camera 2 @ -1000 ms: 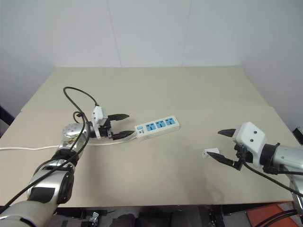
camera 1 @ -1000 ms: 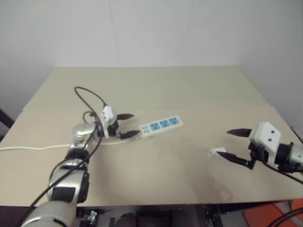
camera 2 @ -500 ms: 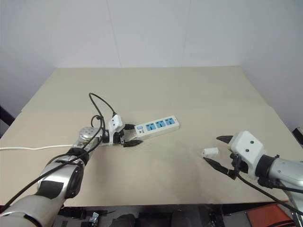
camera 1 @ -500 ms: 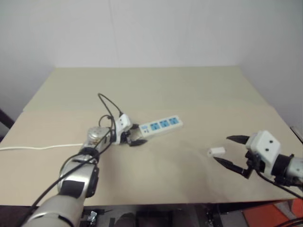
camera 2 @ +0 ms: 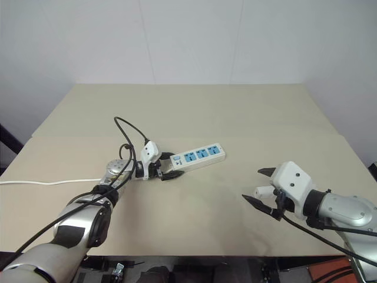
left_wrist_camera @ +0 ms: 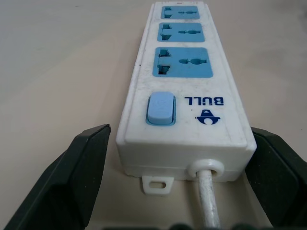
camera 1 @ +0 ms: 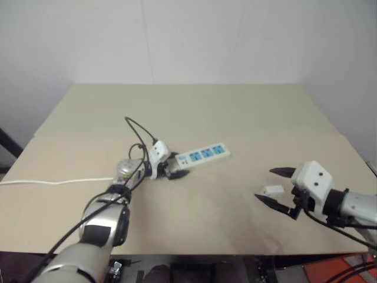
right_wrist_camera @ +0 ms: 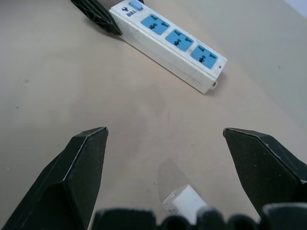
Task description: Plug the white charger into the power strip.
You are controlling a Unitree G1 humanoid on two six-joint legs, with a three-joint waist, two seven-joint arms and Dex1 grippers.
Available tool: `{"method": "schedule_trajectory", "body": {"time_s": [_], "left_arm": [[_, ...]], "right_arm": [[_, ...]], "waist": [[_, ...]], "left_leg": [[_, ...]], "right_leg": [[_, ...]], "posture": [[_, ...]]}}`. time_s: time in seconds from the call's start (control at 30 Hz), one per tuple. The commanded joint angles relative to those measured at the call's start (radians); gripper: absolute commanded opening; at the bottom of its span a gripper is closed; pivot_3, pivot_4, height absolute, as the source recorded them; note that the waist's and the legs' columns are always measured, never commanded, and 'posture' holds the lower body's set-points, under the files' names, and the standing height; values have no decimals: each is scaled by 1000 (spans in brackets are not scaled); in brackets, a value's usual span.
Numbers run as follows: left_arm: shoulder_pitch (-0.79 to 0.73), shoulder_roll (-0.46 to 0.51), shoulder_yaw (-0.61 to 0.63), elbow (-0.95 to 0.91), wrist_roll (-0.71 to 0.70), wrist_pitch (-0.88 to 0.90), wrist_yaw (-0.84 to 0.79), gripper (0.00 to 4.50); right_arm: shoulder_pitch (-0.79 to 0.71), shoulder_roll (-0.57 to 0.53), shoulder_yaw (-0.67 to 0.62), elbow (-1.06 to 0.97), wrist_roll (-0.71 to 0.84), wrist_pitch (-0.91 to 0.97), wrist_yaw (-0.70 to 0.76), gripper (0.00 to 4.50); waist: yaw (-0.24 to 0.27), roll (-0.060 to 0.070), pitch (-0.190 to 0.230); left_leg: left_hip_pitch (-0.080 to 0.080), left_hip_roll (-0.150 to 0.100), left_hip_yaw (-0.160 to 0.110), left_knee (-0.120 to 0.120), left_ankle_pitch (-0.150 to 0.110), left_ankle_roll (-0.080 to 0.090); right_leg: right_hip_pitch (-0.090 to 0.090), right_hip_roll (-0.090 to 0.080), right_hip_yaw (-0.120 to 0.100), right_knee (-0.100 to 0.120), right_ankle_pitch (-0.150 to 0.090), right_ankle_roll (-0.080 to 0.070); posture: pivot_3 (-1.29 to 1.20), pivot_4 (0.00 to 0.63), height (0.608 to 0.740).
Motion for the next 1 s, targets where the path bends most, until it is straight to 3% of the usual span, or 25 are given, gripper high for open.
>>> {"method": "schedule_trajectory", "body": {"time_s": [0.03,0.13,0.33,0.5,0.67,0.87,1.0], "left_arm": [[-1,-8,-6,0,18,-2,19,4084],[0,-11,-3,1,18,12,22,3292],[-4,10,2,-25,-4,16,-85,3269],[21,81,3,-111,-41,-50,-251,3269],[118,152,9,-305,-119,24,-405,3269],[338,173,-9,-600,-176,170,-367,3269],[372,149,0,-631,-191,136,-276,4488]], "right_arm": [[-26,-5,3,0,-23,-17,-21,4500],[-30,-3,8,4,-26,-16,-24,4500],[-18,3,18,-6,-37,-20,-25,4500],[3,8,19,-16,-42,-20,-28,4500],[9,17,41,-7,-56,-29,-34,4500],[-39,38,111,32,-77,-46,-41,4500],[-68,30,122,60,-82,-55,-29,4500]], "waist": [[0,0,0],[1,0,0],[-1,0,0],[-7,0,0],[-22,0,0],[-23,0,0],[-15,0,0]], "left_leg": [[0,0,0,0,0,0],[1,0,0,0,0,0],[1,0,0,0,0,0],[-2,0,0,0,0,0],[-2,1,0,0,0,0],[-1,1,-1,1,0,0],[-1,1,-1,1,0,0]], "right_leg": [[0,0,0,0,0,0],[0,0,0,0,0,0],[0,0,0,0,0,0],[-2,0,0,1,0,0],[-2,0,0,1,0,0],[-2,1,1,1,0,0],[-1,0,1,0,0,0]], "posture": [[0,150,740],[0,150,740],[0,150,740],[0,150,740],[0,150,740],[0,150,740],[0,150,740]]}}
